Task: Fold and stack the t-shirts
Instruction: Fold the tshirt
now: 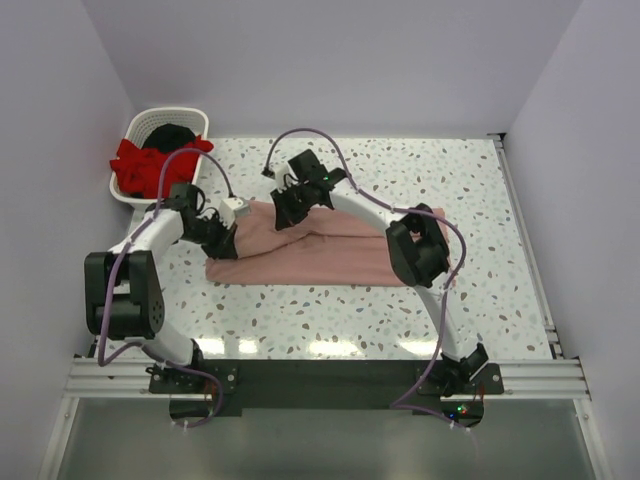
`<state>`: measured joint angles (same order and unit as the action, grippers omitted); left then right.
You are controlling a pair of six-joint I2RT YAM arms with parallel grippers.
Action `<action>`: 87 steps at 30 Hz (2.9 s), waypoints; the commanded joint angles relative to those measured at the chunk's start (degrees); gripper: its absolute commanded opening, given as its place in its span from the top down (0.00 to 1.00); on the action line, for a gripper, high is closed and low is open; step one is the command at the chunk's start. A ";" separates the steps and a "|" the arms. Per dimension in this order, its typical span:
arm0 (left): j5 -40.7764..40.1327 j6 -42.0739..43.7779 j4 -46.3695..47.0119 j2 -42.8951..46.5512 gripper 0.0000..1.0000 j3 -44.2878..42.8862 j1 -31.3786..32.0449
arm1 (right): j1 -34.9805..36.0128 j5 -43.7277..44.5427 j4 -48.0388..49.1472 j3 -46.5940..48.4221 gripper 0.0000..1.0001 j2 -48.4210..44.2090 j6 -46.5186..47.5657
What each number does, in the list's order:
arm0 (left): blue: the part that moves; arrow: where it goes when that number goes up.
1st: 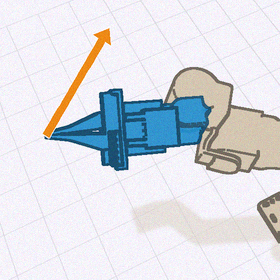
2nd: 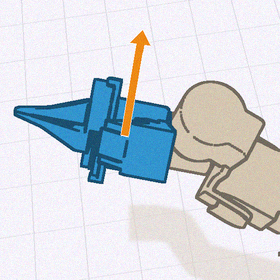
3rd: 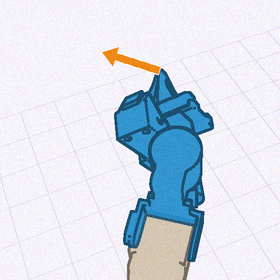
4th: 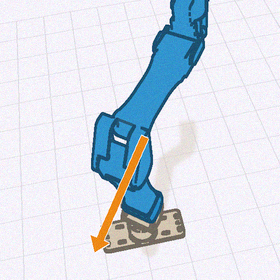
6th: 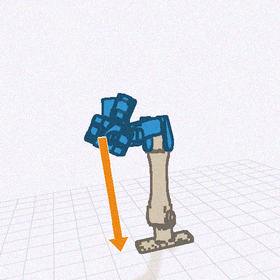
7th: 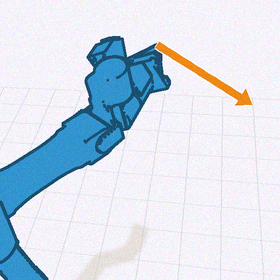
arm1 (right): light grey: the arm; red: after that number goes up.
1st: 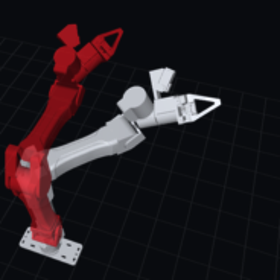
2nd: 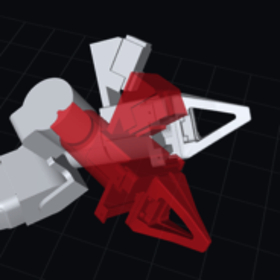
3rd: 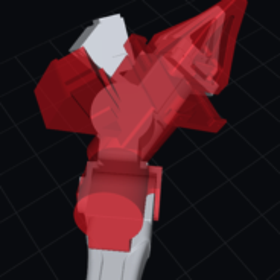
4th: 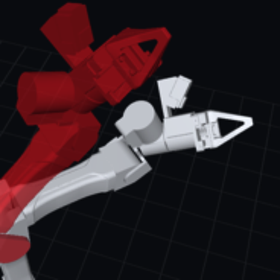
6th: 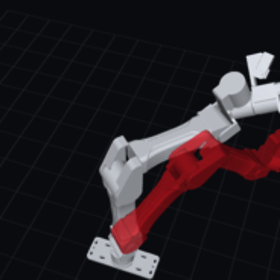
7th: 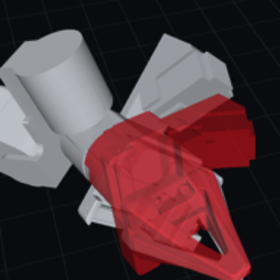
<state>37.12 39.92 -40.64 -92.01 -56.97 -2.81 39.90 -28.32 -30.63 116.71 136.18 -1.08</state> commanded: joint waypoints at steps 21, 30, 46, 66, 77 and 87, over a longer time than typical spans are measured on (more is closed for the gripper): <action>-2.85 3.67 -4.71 7.11 1.00 2.39 6.06 | -0.79 -2.01 -1.97 -10.18 1.00 -12.25 5.92; -5.48 4.99 -4.36 5.79 1.00 3.80 6.50 | -0.70 -3.15 -2.41 -14.40 1.00 -15.06 6.62; -7.33 1.74 -2.51 -8.44 0.95 -16.84 6.68 | -4.57 0.10 3.47 -14.85 1.00 -12.79 1.52; -8.74 -8.98 4.17 -1.69 0.57 -11.77 7.03 | -18.09 9.68 -19.45 -18.79 0.61 -22.61 11.97; -19.45 -21.81 11.29 -2.29 0.67 -0.33 14.76 | -25.75 24.70 -19.82 -18.18 0.73 -15.51 25.77; -32.37 -20.86 11.64 -16.34 0.81 -10.14 15.20 | -26.72 27.01 -19.20 -34.14 0.82 -19.45 32.01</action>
<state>11.60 18.96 -32.21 -102.19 -62.70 12.51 13.47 -2.09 -47.22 89.38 119.87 27.40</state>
